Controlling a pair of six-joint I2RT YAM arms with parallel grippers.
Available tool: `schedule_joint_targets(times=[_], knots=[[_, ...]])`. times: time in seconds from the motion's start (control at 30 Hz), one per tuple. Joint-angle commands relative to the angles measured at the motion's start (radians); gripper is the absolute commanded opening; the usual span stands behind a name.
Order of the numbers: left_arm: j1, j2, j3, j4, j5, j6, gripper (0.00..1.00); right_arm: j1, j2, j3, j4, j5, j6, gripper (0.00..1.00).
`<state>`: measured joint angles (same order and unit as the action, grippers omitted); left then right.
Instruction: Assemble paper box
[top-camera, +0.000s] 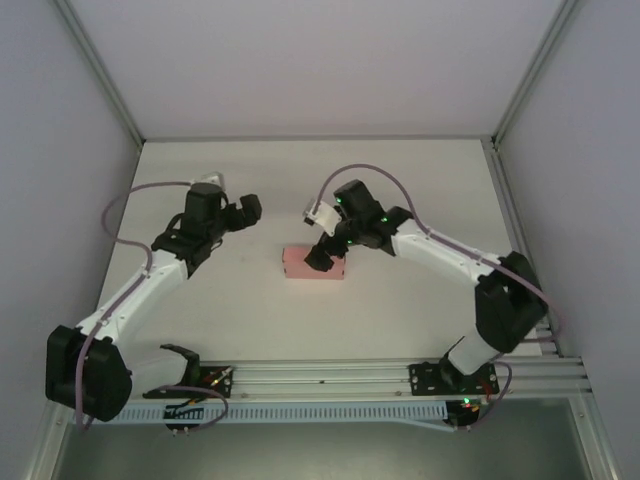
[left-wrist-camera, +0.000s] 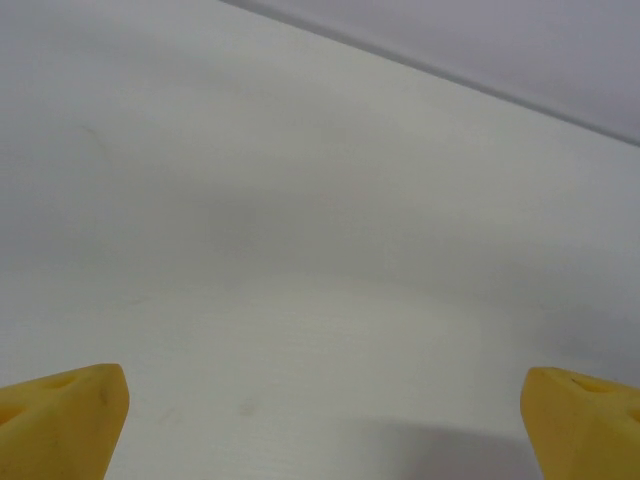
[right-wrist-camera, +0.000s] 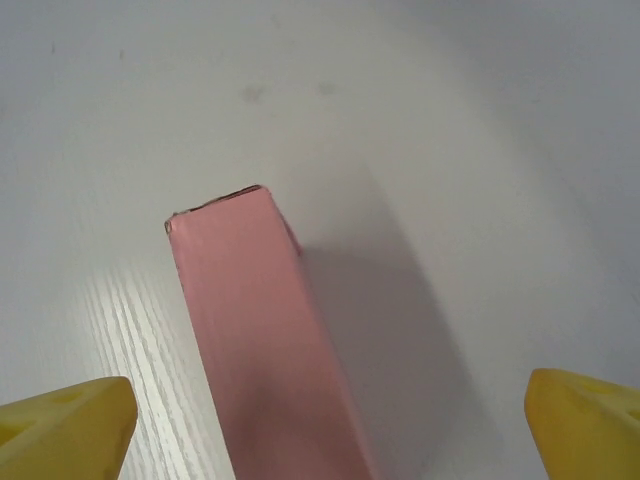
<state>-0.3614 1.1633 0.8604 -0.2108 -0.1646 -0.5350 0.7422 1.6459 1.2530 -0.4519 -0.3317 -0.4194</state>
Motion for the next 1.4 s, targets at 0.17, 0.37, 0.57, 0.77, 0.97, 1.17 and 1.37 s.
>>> schedule_joint_targets(times=[0.17,0.37,0.57,0.77,0.97,1.17,1.37], knots=[[0.053,-0.067,-0.070,-0.042,-0.085,0.055,1.00,0.089,0.311,0.260,-0.397,0.171,-0.288,1.00],[0.057,-0.073,-0.078,-0.051,-0.084,0.065,1.00,0.106,0.357,0.301,-0.343,0.259,-0.292,0.82],[0.059,-0.082,-0.078,-0.051,-0.087,0.078,1.00,0.116,0.297,0.281,-0.301,0.289,-0.318,0.40],[0.059,-0.105,-0.085,-0.048,-0.101,0.080,1.00,0.130,0.207,0.221,-0.189,0.438,-0.374,0.34],[0.059,-0.133,-0.091,-0.054,-0.136,0.076,1.00,0.137,0.162,0.011,0.230,0.704,-0.562,0.37],[0.059,-0.150,-0.096,-0.064,-0.159,0.065,1.00,0.136,0.250,-0.106,0.536,0.790,-0.688,0.40],[0.059,-0.157,-0.095,-0.075,-0.166,0.066,1.00,0.135,0.248,-0.155,0.546,0.716,-0.635,0.63]])
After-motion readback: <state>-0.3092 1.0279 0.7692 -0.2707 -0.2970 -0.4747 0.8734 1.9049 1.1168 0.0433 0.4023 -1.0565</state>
